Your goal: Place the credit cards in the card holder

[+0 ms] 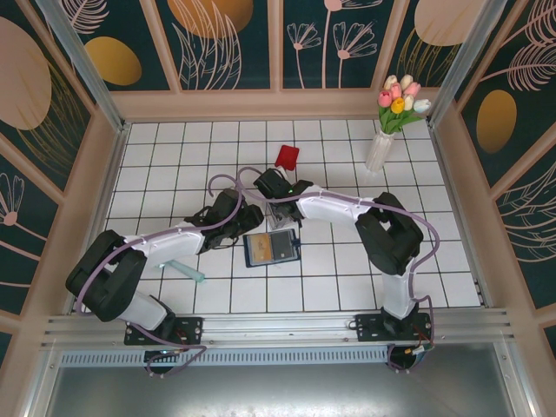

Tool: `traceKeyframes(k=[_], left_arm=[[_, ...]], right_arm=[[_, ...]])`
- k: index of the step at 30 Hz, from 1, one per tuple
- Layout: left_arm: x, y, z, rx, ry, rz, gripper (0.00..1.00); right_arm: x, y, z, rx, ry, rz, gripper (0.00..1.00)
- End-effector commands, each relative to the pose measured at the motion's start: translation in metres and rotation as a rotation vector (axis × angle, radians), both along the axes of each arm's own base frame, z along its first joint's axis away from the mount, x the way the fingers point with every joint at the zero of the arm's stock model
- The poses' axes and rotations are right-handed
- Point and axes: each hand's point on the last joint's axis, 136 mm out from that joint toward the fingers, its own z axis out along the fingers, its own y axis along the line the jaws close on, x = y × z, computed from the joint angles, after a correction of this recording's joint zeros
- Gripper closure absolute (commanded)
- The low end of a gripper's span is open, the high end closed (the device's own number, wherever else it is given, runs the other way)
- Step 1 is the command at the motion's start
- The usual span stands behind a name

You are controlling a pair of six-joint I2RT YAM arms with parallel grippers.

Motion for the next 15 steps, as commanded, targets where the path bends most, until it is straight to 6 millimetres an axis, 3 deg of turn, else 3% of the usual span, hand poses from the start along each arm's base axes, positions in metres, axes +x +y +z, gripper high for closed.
traceKeyframes(k=[1,15], left_arm=[[0.006,-0.003,0.005,-0.026,-0.011,0.005,0.46],[0.004,-0.004,0.002,-0.029,-0.004,0.001,0.46]], right_arm=[[0.001,-0.006,0.015,-0.025,-0.028,-0.012,0.78],[0.002,-0.013,0.025,-0.042,-0.053,-0.02,0.77]])
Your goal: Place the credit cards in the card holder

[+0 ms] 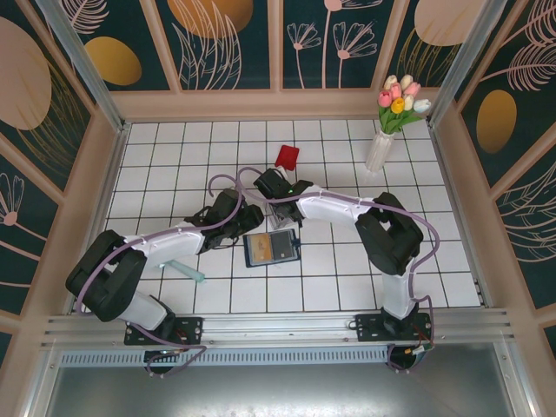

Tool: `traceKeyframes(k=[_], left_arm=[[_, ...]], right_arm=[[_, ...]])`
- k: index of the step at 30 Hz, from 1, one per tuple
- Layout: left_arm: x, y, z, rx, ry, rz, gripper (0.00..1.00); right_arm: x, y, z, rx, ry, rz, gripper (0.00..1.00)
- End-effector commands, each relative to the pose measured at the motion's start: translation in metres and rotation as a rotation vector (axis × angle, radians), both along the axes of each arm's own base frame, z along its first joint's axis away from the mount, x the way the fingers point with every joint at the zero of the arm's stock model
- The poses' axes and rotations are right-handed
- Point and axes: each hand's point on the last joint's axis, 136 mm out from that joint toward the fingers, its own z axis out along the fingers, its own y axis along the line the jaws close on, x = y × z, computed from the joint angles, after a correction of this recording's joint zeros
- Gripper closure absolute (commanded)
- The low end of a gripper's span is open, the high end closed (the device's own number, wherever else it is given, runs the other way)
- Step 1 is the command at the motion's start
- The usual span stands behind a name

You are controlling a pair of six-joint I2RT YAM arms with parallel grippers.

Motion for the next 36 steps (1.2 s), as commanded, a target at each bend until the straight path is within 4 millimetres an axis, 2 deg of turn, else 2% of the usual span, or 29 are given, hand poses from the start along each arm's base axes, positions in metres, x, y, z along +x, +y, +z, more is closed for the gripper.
traceKeyframes(k=[1,18,21,23,24,32,36], left_arm=[[0.005,-0.003,0.002,-0.023,-0.008,0.003,0.46],[0.004,-0.003,0.0,-0.023,-0.005,0.0,0.46],[0.004,-0.003,0.0,-0.023,-0.004,-0.002,0.46],[0.004,-0.003,0.0,-0.022,-0.003,-0.001,0.46],[0.004,-0.003,-0.001,-0.022,-0.001,-0.002,0.46],[0.002,-0.003,-0.002,-0.024,0.001,-0.004,0.46],[0.003,-0.003,-0.002,-0.022,0.001,-0.003,0.46]], right_arm=[[0.001,-0.01,0.023,-0.026,-0.038,-0.014,0.77],[0.002,-0.019,0.033,-0.028,-0.055,-0.031,0.78],[0.002,-0.019,0.032,-0.024,-0.047,-0.03,0.8],[-0.001,-0.017,0.03,-0.008,-0.03,-0.022,0.87],[-0.002,-0.015,0.03,0.009,-0.019,-0.017,0.87],[-0.008,-0.002,0.022,0.134,0.057,-0.004,0.72],[-0.003,-0.007,0.013,0.095,0.06,-0.027,0.71]])
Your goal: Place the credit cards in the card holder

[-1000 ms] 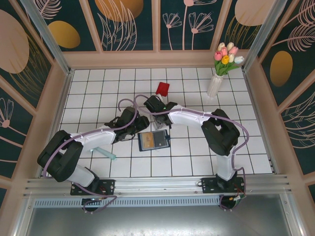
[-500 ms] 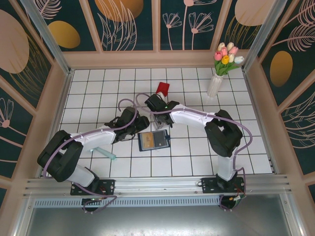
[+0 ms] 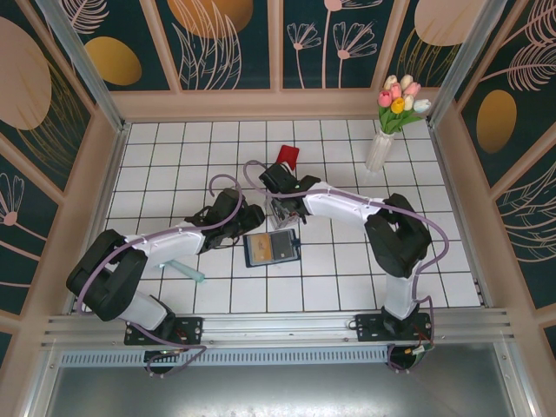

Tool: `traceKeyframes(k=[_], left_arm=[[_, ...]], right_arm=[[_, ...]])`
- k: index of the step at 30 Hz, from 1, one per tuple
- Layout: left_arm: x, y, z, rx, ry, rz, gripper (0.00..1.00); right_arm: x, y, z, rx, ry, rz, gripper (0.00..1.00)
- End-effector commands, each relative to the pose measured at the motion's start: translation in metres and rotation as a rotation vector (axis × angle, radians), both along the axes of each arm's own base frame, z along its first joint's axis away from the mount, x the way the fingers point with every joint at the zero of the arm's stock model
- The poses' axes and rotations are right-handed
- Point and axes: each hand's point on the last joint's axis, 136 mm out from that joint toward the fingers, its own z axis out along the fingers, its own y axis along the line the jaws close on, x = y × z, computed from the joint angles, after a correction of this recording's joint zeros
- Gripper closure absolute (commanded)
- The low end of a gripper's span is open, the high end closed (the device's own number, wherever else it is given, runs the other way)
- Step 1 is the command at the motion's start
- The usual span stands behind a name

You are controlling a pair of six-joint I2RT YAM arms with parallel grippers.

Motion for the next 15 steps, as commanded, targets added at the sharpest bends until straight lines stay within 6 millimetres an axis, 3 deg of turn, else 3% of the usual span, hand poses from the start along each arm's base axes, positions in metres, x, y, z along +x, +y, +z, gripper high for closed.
traceKeyframes(k=[1,15], left_arm=[[0.002,0.001,-0.002,-0.006,0.003,0.008,0.46],[0.001,0.002,-0.004,0.0,0.008,0.01,0.45]], right_arm=[[-0.001,-0.005,-0.003,-0.005,0.021,-0.015,0.7],[-0.007,-0.01,-0.037,-0.107,0.048,-0.015,0.67]])
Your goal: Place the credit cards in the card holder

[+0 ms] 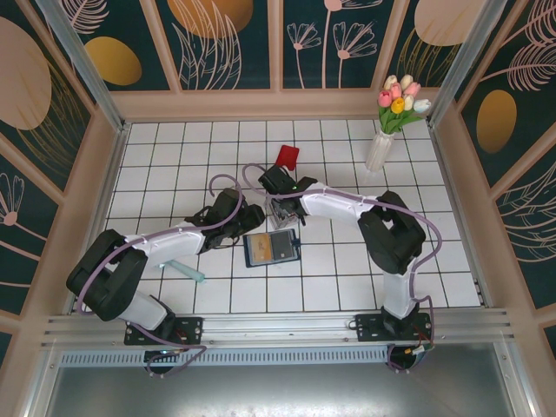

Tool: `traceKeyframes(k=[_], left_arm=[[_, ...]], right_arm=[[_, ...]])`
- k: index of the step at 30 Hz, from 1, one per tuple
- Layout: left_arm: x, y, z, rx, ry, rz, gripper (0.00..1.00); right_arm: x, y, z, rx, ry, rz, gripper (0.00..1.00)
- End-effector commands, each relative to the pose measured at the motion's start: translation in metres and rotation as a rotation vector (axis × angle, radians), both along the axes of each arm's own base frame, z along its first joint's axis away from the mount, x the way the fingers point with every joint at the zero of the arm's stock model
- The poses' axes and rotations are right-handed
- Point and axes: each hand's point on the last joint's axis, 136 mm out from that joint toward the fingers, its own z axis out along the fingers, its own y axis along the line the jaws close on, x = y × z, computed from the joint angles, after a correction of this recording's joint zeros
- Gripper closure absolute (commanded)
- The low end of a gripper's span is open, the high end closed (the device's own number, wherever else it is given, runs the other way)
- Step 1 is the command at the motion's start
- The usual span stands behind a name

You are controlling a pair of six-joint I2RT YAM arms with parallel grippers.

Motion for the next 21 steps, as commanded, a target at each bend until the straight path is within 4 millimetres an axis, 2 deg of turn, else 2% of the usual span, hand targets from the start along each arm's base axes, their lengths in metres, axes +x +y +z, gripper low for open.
traceKeyframes(k=[1,3,11,21], left_arm=[[0.002,0.002,-0.004,-0.001,0.006,0.01,0.45],[0.002,0.002,-0.003,-0.001,0.006,0.011,0.45],[0.002,0.001,-0.003,-0.003,0.007,0.008,0.45],[0.001,0.002,-0.001,-0.006,0.004,0.009,0.45]], right_arm=[[-0.005,-0.012,-0.017,-0.103,0.004,-0.017,0.67],[-0.004,-0.014,-0.014,-0.129,-0.02,-0.019,0.67],[0.002,-0.015,0.019,-0.111,-0.107,-0.033,0.71],[0.0,-0.019,0.024,-0.106,-0.115,-0.043,0.75]])
